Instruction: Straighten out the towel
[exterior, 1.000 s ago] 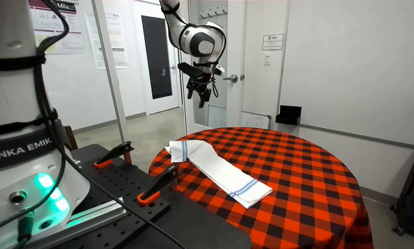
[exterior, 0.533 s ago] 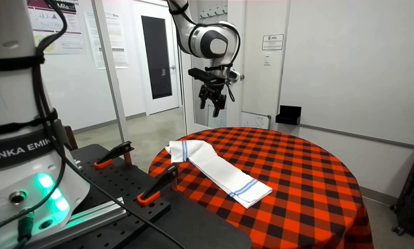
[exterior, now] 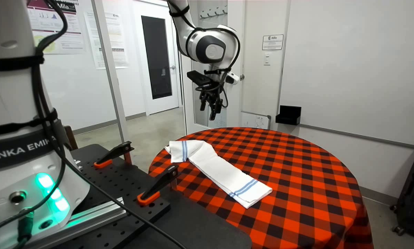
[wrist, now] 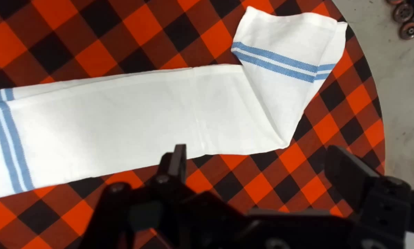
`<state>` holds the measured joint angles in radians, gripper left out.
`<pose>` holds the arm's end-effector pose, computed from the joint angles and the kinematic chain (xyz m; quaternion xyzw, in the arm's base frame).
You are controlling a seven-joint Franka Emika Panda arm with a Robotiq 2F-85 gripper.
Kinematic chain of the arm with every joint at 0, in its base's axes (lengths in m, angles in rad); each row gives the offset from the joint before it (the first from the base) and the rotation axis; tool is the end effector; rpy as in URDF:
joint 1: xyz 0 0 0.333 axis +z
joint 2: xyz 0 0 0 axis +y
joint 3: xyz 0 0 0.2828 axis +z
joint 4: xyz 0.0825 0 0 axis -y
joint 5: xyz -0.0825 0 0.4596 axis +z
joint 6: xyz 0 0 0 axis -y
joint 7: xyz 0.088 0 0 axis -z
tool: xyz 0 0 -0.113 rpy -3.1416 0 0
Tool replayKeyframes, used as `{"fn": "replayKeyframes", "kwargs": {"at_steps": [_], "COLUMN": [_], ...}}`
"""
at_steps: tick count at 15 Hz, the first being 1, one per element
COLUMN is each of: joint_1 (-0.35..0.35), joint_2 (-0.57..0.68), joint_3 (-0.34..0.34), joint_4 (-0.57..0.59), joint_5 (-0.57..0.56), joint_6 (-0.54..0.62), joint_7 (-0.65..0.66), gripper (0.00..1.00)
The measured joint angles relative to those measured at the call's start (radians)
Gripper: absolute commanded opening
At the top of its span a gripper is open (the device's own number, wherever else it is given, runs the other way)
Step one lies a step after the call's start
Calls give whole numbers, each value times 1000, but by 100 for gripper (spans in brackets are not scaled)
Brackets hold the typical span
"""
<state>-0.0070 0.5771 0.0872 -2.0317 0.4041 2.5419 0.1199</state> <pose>0.6061 0.0500 0.0532 -0.9714 0.1946 0.0479 0.1271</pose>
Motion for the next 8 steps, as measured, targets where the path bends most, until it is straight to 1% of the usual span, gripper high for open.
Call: {"fn": "replayKeyframes", "kwargs": {"at_steps": [3,8], "joint_1": [30,120], "joint_2": [29,109], "joint_3": [13,12], "joint_4": [3,31], "joint_5": [8,-17], "joint_6": [23,25], "joint_7": [73,185], "gripper": [100,100]}}
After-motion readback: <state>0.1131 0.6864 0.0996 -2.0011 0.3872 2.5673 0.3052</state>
